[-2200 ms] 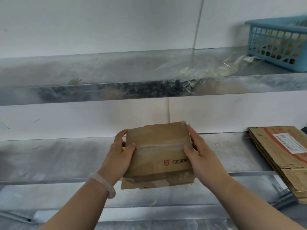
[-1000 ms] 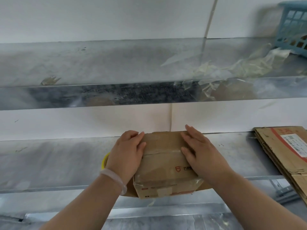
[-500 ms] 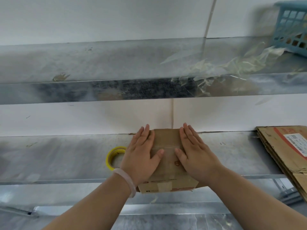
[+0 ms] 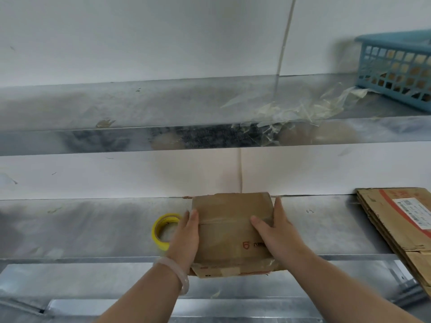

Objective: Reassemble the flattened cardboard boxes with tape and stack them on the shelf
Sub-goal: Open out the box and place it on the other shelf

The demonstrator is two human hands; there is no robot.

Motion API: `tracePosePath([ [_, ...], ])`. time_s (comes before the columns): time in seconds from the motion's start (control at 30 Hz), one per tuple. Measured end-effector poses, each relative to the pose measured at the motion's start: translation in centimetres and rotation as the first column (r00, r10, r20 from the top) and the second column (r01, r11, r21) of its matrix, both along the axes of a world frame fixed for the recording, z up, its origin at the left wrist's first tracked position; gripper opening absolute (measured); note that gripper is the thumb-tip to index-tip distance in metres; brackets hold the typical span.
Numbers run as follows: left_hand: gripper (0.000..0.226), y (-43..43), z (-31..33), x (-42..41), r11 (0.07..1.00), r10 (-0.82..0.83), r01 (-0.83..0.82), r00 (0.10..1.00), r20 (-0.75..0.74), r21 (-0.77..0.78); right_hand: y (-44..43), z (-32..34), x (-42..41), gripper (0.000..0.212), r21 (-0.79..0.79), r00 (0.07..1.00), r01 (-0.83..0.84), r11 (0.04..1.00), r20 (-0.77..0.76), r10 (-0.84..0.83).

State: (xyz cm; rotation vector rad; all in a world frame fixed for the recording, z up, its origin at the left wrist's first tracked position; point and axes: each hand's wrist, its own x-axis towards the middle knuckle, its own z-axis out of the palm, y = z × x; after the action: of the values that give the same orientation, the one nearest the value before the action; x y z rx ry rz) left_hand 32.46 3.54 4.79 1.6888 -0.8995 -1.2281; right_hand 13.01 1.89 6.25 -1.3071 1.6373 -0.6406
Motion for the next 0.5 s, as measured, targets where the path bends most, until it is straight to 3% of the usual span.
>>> tracePosePath([
  [0.13, 0.043, 3.7, 2.7, 0.1, 0.998, 0.068, -0.066, 0.978, -0.196, 0.015, 3.5, 2.1, -0.7, 0.053, -0.090, 0.997, 0.025, 0.996, 0.071, -0.019],
  [0.2, 0.048, 5.5, 4.1, 0.5, 0.995, 0.054, -0.081, 0.922, -0.383, -0.053, 5.1, 3.7, -1.6, 0.032, -0.135, 0.969, 0.138, 0.981, 0.226, -0.105],
  [0.23, 0.050, 6.1, 4.5, 0.6, 0.991, 0.048, -0.098, 0.906, -0.421, -0.097, 5.6, 4.6, -1.9, 0.038, -0.118, 0.936, 0.188, 0.975, 0.324, -0.141],
  [0.3, 0.047, 6.4, 4.8, 0.9, 0.974, 0.057, -0.143, 0.906, -0.420, -0.177, 5.8, 5.6, -2.6, 0.042, -0.036, 0.869, 0.247, 0.968, 0.450, -0.205],
  [0.43, 0.032, 5.2, 5.0, 1.3, 0.954, -0.023, -0.071, 0.951, -0.307, -0.292, 4.8, 5.2, -3.4, 0.019, -0.058, 0.874, 0.278, 0.959, 0.429, -0.227],
  [0.5, 0.043, 4.7, 4.5, 1.5, 0.935, -0.055, -0.025, 0.975, -0.216, -0.353, 4.3, 4.4, -3.8, 0.037, -0.091, 0.873, 0.231, 0.969, 0.458, -0.165],
])
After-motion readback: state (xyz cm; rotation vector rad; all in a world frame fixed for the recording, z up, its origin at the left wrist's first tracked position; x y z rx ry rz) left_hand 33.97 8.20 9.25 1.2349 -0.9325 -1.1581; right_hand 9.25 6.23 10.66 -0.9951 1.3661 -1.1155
